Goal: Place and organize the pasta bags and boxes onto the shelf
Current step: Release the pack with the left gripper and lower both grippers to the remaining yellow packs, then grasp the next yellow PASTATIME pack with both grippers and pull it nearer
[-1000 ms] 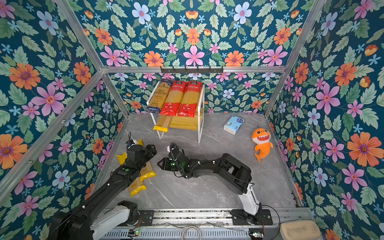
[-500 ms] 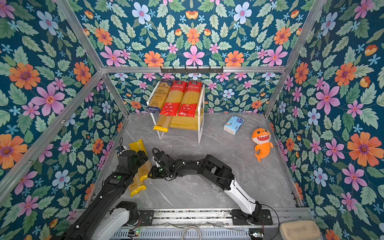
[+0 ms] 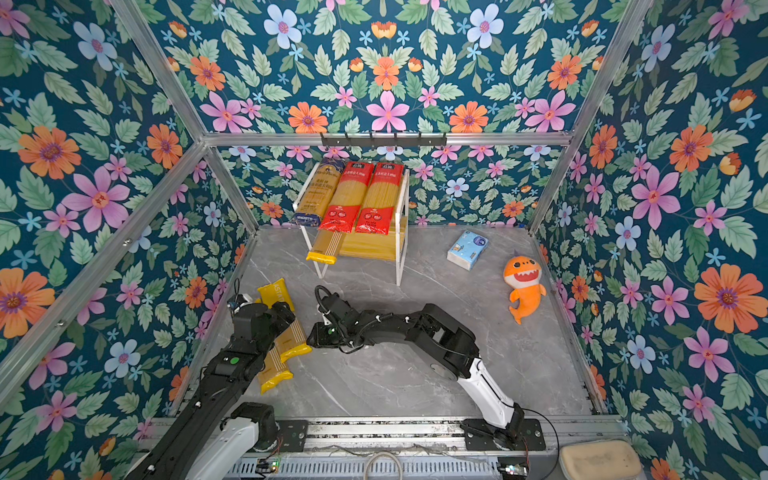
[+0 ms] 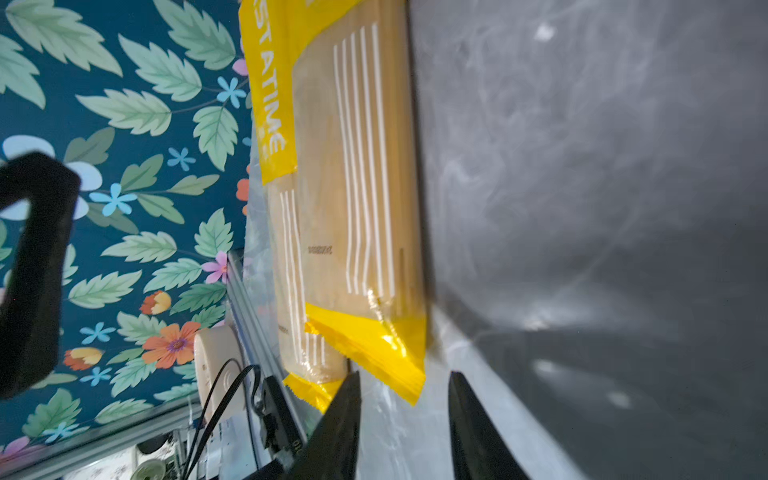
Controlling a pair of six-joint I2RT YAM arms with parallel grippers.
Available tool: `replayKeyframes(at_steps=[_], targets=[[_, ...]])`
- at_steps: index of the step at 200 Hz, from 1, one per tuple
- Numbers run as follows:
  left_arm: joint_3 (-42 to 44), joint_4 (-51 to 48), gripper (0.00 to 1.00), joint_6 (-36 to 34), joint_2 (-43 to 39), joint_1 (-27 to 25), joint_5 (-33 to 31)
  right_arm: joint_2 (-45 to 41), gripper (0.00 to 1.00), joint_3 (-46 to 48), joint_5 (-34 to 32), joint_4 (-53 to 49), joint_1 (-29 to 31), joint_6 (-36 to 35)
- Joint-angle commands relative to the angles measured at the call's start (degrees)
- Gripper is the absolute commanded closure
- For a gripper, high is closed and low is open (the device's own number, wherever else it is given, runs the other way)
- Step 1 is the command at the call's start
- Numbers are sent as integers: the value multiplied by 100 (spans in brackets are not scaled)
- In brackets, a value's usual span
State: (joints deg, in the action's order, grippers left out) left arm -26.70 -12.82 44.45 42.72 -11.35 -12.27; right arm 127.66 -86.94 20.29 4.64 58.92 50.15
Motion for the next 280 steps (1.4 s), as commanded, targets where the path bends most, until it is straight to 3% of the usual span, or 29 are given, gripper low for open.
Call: replayKeyframes(at_steps=[1, 54, 92, 130, 172, 211, 241, 280], targets=[[-30, -87, 18, -123, -28, 4, -88, 83, 61, -70, -22, -240, 7, -129], [-20, -133, 18, -147, -86, 2, -47, 773, 64, -794, 367, -111, 143, 162], [-81, -129, 18, -182, -88, 2, -31, 895, 87, -954, 453, 215, 174, 319], [-125, -68, 19, -174, -132, 2, 79, -49, 100, 379, 89, 1006, 29, 399], [41, 173, 19, 45, -97, -45, 454, -1612, 100, 2908, -348, 2153, -204, 871], [531, 642, 20, 485, -106, -448, 636, -2976, 100, 4850, -882, 2448, -230, 1434], [827, 1080, 20, 682, 153, -1053, 297, -3695, 98, 5107, -816, 2074, 113, 1242], [944, 1725, 20, 777, 880, -1756, 184, -4453, 76, 4654, -1188, 580, 110, 583]])
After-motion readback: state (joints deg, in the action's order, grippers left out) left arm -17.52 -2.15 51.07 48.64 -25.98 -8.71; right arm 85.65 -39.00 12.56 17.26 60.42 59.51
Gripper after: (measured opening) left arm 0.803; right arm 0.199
